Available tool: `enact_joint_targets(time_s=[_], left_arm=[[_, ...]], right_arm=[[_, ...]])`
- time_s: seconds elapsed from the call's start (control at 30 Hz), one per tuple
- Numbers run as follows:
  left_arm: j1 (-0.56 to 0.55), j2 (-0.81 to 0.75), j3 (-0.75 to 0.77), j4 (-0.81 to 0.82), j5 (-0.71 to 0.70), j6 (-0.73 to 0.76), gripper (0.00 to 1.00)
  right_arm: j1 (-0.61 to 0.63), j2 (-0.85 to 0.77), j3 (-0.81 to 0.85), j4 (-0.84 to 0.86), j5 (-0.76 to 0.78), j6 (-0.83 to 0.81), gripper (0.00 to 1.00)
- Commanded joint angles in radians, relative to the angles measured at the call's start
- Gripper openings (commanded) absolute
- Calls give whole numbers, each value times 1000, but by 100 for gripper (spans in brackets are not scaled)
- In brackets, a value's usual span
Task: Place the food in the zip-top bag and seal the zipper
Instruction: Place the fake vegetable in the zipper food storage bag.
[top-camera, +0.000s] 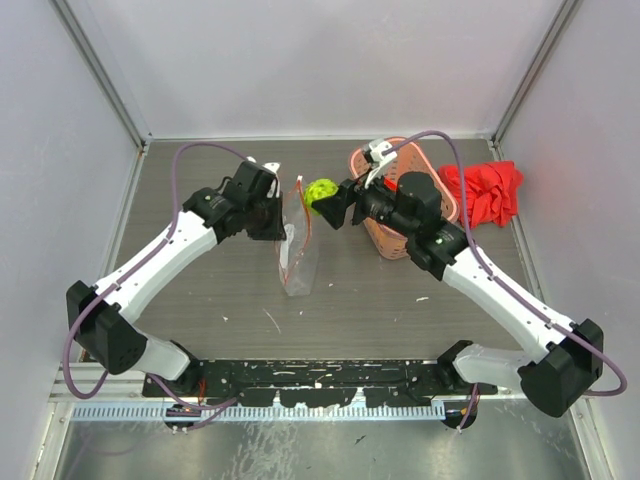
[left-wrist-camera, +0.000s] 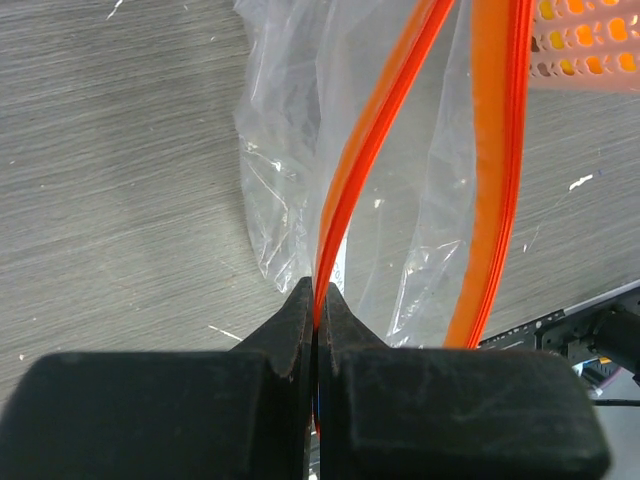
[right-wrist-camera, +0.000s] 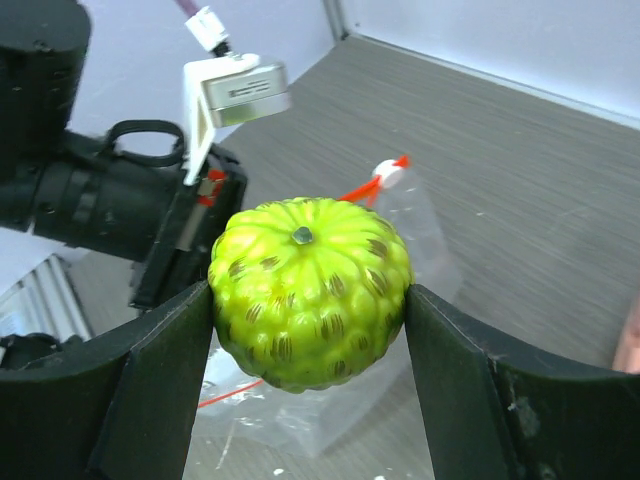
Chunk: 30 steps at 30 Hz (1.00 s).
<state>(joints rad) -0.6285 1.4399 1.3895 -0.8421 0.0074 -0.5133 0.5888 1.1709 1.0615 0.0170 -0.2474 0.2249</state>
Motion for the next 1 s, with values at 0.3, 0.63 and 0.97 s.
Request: enact_joint_targets(time_s=[0.3, 0.63, 0.97], left_arm=[[-7, -7, 19, 76, 41, -30, 0], [-6, -20, -9, 91, 49, -40, 0], [-7, -47, -8, 94, 79, -48, 0]], right_arm=[[81, 109, -152, 456, -75, 259, 31], [83, 215, -250, 597, -86, 323, 30], [103, 311, -298, 592, -90, 236, 29]])
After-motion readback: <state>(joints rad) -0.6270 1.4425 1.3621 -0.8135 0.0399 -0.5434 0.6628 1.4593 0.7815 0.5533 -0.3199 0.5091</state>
